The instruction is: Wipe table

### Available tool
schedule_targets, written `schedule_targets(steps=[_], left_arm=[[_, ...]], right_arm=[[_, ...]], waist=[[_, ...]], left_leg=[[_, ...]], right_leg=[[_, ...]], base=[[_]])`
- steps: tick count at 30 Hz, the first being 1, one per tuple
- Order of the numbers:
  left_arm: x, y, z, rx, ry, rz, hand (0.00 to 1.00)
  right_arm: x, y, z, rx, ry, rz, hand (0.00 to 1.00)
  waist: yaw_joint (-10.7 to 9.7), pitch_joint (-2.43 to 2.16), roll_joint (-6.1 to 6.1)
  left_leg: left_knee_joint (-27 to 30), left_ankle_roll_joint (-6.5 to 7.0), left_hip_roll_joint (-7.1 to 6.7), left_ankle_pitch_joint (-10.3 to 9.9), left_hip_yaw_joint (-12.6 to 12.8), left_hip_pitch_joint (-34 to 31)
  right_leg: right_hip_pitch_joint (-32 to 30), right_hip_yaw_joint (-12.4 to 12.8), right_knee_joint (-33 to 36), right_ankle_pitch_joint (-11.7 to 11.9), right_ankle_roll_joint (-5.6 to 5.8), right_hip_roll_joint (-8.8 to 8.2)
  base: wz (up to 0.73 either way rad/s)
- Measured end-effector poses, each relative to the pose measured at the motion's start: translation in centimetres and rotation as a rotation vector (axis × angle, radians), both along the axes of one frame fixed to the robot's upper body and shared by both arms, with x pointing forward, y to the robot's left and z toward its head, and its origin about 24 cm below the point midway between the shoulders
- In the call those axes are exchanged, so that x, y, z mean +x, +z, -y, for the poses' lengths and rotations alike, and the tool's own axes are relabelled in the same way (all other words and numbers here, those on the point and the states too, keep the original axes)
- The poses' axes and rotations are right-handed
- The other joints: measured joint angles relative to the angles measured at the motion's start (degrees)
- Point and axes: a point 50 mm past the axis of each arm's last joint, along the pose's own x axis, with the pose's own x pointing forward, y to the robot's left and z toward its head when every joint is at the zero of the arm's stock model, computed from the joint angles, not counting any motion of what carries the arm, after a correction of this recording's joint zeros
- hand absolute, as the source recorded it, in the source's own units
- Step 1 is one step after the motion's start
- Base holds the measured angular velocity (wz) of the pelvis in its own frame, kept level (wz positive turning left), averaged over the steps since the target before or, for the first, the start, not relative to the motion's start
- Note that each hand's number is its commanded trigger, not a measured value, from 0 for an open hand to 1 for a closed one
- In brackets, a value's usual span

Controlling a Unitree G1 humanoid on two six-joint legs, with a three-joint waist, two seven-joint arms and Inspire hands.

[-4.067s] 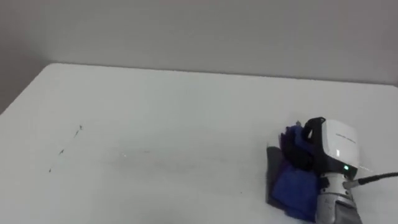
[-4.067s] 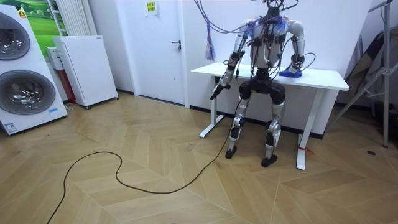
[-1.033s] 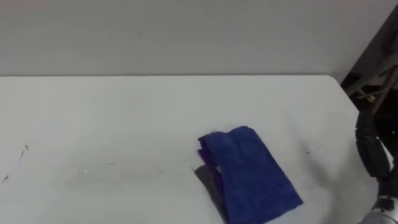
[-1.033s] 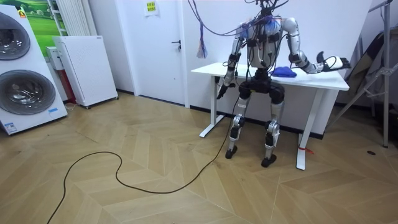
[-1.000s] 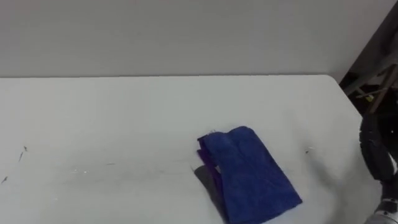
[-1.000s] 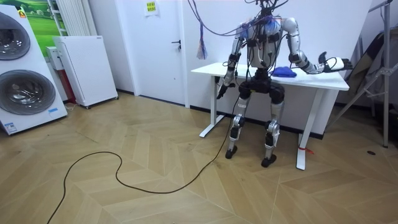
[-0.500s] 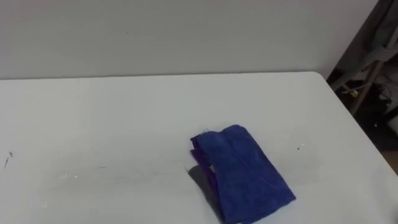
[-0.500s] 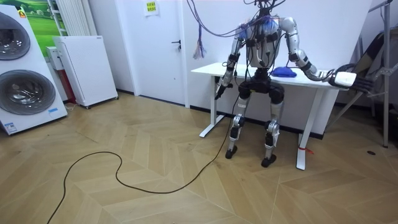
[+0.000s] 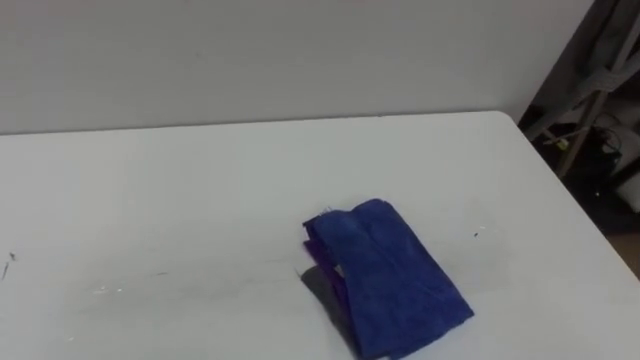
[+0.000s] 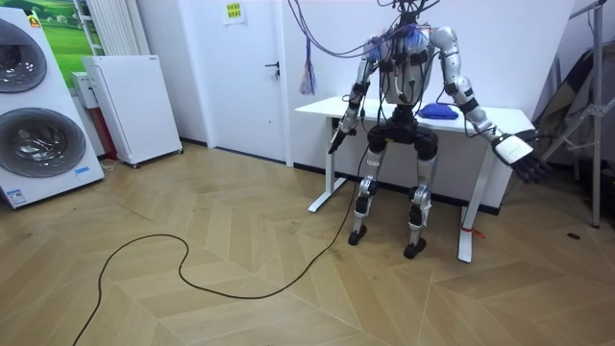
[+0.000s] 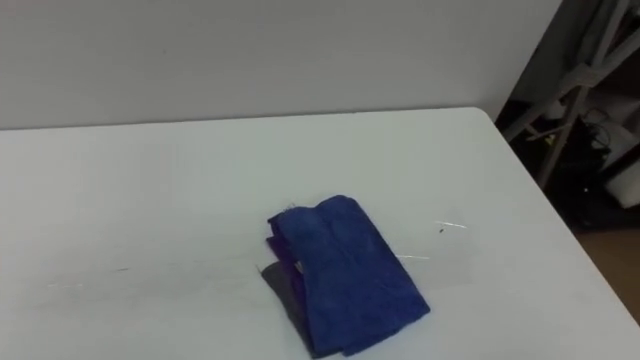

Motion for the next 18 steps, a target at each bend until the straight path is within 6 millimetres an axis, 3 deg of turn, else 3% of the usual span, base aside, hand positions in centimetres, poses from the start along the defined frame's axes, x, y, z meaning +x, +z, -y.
schedule_targets(steps=[4,6,10,13,15,18], left_arm=[[0.2,-0.2,0.5,-0.018,-0.005,0.002,0.00],[0.1,-0.7,1.2,-0.051,-0.017,-0.019,0.00],[0.5,-1.1,2.1,-0.071,-0.068,-0.043,0.00],[1.3,-1.4,2.8,-0.072,-0.101,-0.033,0.00],[1.6,-1.7,3.5,-0.066,-0.144,-0.046,0.00],[1.8,-1.9,4.4,-0.067,-0.195,-0.055,0.00]], right_arm=[[-1.7,-2.3,-3.3,0.219,0.158,-0.062,0.00],[-2.0,-3.3,-5.0,0.362,0.345,-0.143,0.00],[-1.4,-4.1,-6.3,0.483,0.655,-0.288,0.00],[0.3,-4.6,-7.3,0.528,0.926,-0.395,0.00],[2.6,-4.8,-8.0,0.519,1.148,-0.475,0.00],[5.1,-5.1,-9.1,0.501,1.332,-0.519,0.00]], waist=[[0.17,-0.15,0.19],[0.40,-0.41,0.78],[1.19,-0.55,2.08],[2.26,-0.35,2.90],[3.34,-0.24,3.40],[4.55,-0.22,3.54]], left_leg=[[0.06,0.07,-0.02,0.03,-0.03,0.11],[0.44,0.15,-0.02,-0.13,-0.02,0.12],[0.52,0.12,-0.05,-0.19,-0.11,0.30],[0.66,0.40,-0.09,-0.02,-0.65,0.50],[0.63,0.33,-0.08,-0.06,-0.66,0.83],[0.63,0.37,-0.09,-0.04,-0.70,0.96]], right_leg=[[0.21,0.01,-0.04,0.02,0.01,-0.02],[0.45,0.02,-0.07,0.15,0.07,-0.01],[0.99,-0.16,-0.46,0.55,0.06,0.06],[1.82,-0.61,-0.96,1.07,-0.31,0.01],[2.12,-0.62,-1.00,1.06,-0.31,0.01],[2.35,-0.65,-1.09,1.07,-0.29,0.01]], base=[[0.00],[0.00],[0.02],[0.09],[0.00],[0.00]])
